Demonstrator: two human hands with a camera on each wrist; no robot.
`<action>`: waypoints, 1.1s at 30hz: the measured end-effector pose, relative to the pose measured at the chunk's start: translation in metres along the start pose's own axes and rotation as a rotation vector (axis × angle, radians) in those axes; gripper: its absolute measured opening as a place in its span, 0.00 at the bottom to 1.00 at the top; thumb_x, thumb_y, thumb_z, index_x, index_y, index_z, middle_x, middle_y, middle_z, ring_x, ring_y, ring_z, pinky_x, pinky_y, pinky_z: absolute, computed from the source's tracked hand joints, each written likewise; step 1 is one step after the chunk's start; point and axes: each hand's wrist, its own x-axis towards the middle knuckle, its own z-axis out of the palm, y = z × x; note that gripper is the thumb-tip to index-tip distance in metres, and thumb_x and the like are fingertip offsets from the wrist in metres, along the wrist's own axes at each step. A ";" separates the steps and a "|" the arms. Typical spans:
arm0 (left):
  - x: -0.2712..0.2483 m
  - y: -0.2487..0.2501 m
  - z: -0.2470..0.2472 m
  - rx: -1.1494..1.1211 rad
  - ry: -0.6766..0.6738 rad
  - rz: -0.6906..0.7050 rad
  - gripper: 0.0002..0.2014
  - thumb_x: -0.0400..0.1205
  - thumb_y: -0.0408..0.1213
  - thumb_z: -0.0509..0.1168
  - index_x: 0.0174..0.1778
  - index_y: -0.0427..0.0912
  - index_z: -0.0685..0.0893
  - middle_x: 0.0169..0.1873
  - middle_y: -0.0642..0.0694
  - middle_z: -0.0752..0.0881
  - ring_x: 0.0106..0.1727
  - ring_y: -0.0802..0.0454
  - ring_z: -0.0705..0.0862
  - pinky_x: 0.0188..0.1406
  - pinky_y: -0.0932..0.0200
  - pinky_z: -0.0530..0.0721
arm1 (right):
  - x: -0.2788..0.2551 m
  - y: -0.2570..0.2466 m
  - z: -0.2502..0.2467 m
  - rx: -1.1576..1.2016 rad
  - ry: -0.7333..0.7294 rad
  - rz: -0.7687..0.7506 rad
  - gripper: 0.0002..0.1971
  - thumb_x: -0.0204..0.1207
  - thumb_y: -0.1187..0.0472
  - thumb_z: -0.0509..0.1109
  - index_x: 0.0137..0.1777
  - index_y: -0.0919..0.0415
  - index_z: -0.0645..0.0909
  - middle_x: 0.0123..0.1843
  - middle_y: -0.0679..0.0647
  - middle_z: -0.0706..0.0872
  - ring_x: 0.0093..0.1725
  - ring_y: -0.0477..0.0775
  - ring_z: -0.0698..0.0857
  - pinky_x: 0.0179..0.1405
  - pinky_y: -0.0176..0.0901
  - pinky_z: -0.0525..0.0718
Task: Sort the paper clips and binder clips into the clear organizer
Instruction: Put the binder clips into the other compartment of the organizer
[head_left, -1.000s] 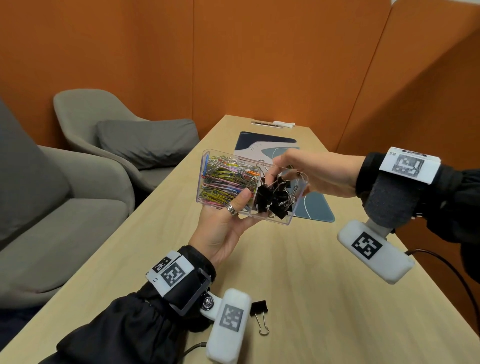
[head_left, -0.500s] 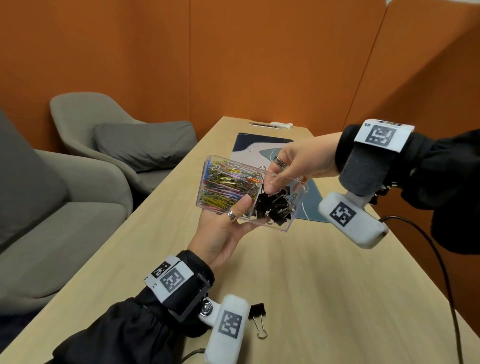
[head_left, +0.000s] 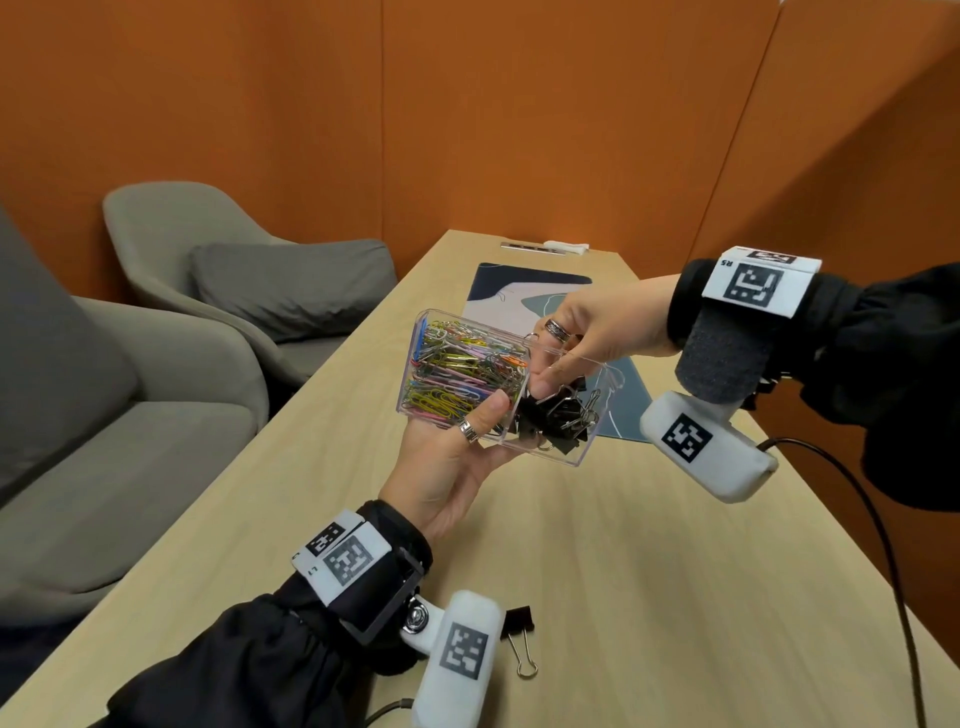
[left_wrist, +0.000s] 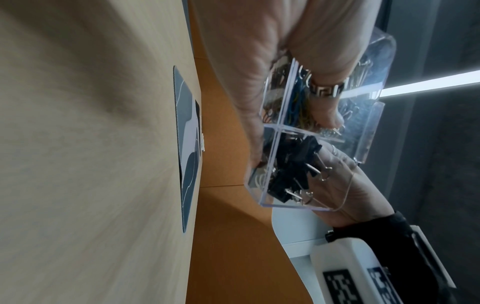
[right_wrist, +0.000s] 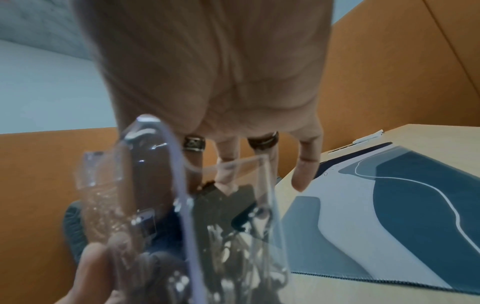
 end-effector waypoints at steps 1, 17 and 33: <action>0.000 0.000 0.000 -0.002 0.001 0.002 0.17 0.72 0.27 0.67 0.57 0.42 0.81 0.52 0.42 0.88 0.53 0.43 0.86 0.52 0.33 0.83 | 0.000 0.000 -0.001 -0.011 -0.001 -0.005 0.01 0.64 0.54 0.77 0.33 0.46 0.87 0.41 0.49 0.88 0.40 0.41 0.85 0.42 0.29 0.82; 0.001 0.001 0.000 -0.025 -0.007 0.014 0.15 0.73 0.28 0.65 0.53 0.45 0.85 0.52 0.42 0.88 0.54 0.43 0.86 0.54 0.33 0.83 | -0.005 0.003 0.005 0.188 -0.030 0.060 0.23 0.60 0.39 0.73 0.46 0.55 0.89 0.59 0.58 0.88 0.64 0.65 0.82 0.72 0.67 0.73; 0.000 0.002 0.000 -0.016 -0.021 -0.009 0.19 0.74 0.26 0.67 0.61 0.40 0.80 0.53 0.41 0.87 0.53 0.45 0.87 0.47 0.41 0.88 | -0.026 0.001 0.016 0.159 0.114 -0.011 0.28 0.66 0.32 0.63 0.48 0.55 0.87 0.57 0.46 0.77 0.62 0.48 0.80 0.65 0.52 0.78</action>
